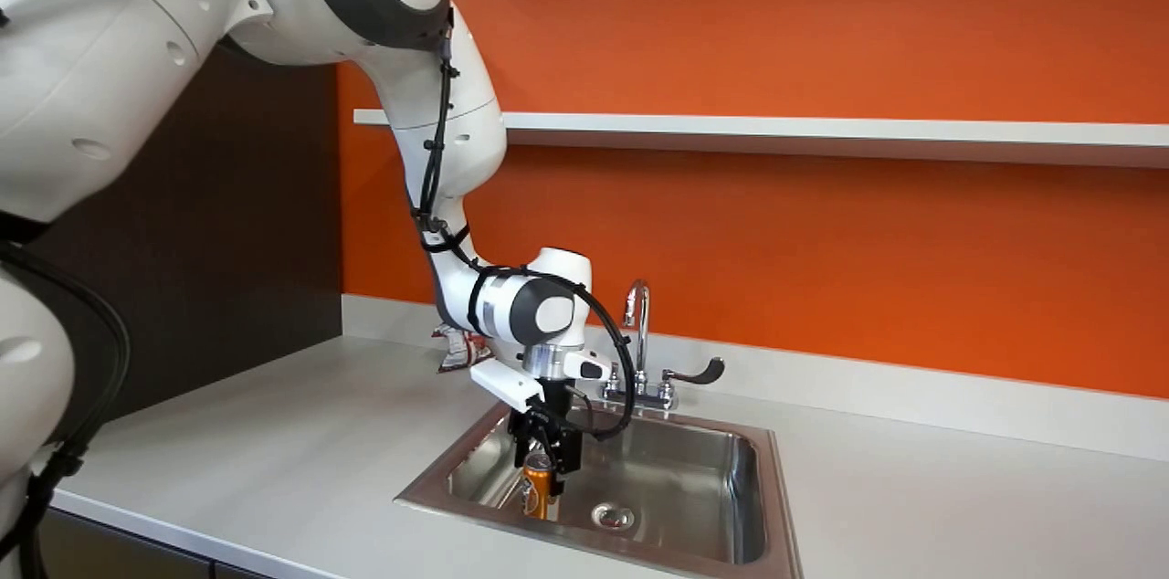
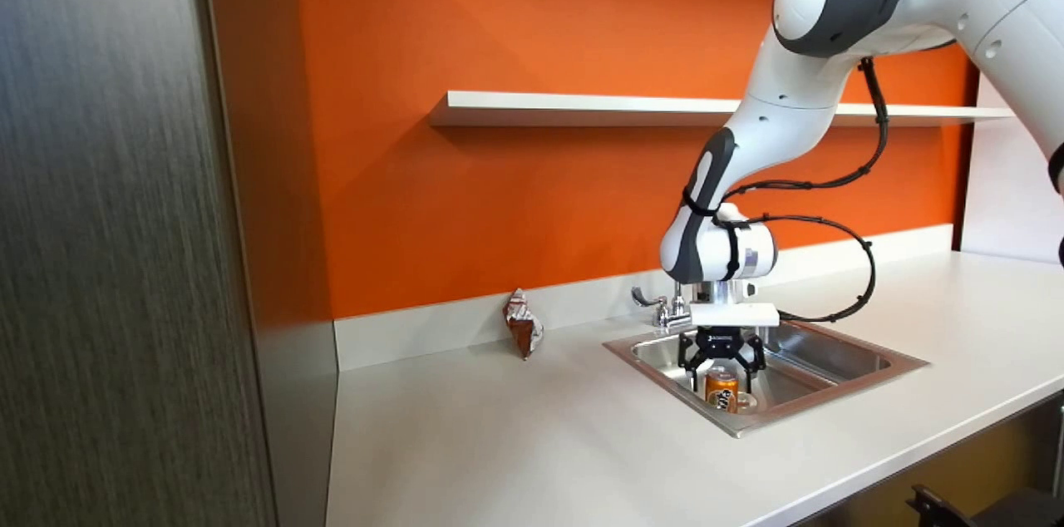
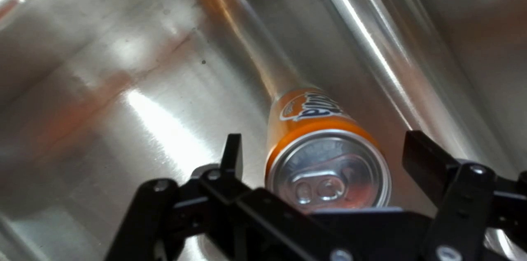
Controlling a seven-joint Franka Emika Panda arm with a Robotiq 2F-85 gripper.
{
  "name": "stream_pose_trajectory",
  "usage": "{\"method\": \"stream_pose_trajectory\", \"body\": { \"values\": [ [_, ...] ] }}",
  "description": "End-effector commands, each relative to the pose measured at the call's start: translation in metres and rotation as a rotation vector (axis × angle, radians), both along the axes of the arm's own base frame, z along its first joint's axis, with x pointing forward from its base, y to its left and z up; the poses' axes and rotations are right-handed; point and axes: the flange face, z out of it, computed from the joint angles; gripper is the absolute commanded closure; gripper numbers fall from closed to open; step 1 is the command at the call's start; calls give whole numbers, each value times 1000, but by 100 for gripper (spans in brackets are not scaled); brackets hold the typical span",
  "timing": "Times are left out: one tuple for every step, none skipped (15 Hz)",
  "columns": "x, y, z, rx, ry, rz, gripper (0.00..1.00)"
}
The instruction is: Put the orange can inside the sink.
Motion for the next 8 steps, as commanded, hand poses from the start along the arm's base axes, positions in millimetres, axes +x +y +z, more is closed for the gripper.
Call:
{"method": "stream_pose_trajectory", "body": {
  "values": [
    [1, 2, 8, 17, 6, -1, 0],
    [0, 2, 9, 10, 4, 0, 0],
    [0, 2, 11, 8, 4, 0, 0],
    [-1, 1, 12, 6, 3, -1, 0],
    [-1, 1, 14, 6, 1, -2, 0],
    [-1, 1, 16, 1, -1, -4, 0],
    [-2, 1, 17, 0, -2, -3, 0],
    [-2, 1, 19, -3, -4, -3, 0]
  ]
}}
